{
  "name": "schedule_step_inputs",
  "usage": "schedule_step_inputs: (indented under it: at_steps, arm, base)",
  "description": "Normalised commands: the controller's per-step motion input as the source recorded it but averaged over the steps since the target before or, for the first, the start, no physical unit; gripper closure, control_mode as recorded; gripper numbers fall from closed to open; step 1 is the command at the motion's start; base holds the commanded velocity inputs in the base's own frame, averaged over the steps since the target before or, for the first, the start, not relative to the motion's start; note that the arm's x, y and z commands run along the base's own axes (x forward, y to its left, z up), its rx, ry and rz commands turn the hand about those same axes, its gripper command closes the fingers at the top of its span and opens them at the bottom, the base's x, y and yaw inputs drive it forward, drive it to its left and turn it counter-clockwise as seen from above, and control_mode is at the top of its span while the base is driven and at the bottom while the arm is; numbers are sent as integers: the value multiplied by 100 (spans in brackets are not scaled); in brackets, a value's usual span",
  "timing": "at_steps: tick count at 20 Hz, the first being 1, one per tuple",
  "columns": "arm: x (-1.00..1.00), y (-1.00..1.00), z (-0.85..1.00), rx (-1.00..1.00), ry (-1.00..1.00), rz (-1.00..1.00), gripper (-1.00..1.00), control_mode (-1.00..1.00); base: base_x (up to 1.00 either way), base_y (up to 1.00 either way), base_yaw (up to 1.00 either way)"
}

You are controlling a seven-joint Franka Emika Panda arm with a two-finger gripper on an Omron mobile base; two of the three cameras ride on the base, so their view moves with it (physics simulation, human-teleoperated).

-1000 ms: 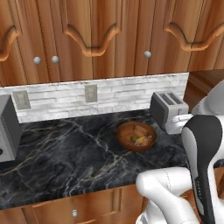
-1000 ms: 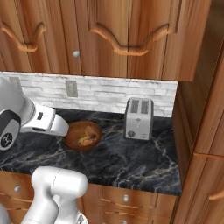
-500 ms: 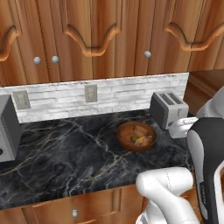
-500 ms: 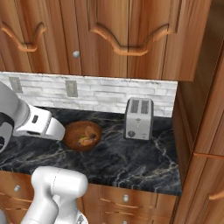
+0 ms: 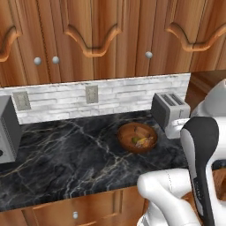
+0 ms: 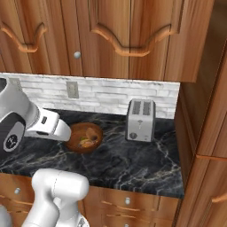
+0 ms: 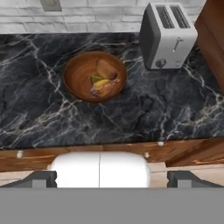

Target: Take the kiwi, potato, and chicken drumstick from the freezer and place them in the bowl on the counter.

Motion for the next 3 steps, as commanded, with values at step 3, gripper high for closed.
schedule_step_inputs:
  at_steps: [3]
  arm:
    - [74,3,-50,0,0,0,-100,-100]
  base:
    - [0,0,0]
